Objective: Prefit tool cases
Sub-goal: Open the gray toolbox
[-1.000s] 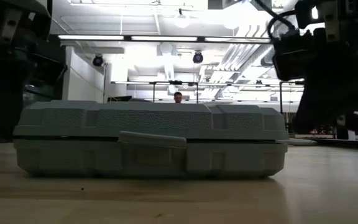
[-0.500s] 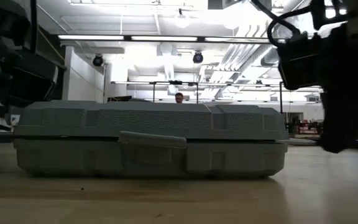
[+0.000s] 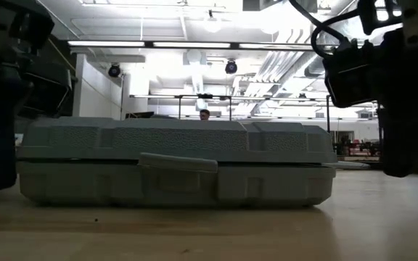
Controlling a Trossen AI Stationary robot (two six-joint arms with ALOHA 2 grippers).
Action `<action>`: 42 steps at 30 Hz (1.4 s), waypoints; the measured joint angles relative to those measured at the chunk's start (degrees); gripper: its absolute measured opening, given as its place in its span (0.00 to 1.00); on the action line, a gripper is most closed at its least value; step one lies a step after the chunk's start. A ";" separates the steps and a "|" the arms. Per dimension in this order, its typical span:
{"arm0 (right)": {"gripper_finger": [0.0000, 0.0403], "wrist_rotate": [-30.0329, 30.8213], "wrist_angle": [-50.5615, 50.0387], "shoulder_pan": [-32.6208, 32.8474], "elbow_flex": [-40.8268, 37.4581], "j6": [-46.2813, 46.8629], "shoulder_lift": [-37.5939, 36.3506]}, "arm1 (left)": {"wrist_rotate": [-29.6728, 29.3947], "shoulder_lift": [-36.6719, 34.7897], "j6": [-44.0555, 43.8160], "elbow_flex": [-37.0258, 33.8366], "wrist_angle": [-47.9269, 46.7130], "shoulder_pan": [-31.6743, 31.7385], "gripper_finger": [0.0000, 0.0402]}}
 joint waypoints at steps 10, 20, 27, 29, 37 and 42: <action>0.00 1.92 2.64 -1.36 -0.01 -1.33 -0.02 | 2.70 0.00 1.91 0.00 4.94 2.81 0.00; 0.00 2.45 2.56 -3.85 -0.03 -2.03 -0.02 | 4.99 0.00 5.52 0.00 5.11 6.48 0.00; 0.00 1.01 3.91 -6.42 -0.26 -5.02 -0.02 | 7.51 0.02 8.11 -0.12 7.34 8.59 0.00; 0.00 0.43 5.29 -6.75 -0.40 -5.36 -0.03 | 9.38 0.02 8.70 -0.15 8.45 8.97 0.00; 0.00 2.12 3.83 -6.88 -0.42 -6.49 -5.39 | 12.75 -4.24 12.26 0.09 9.29 9.32 0.00; 0.00 6.71 -1.00 -7.61 -0.40 -6.98 -10.53 | 8.67 -8.44 14.13 0.24 7.15 9.42 0.00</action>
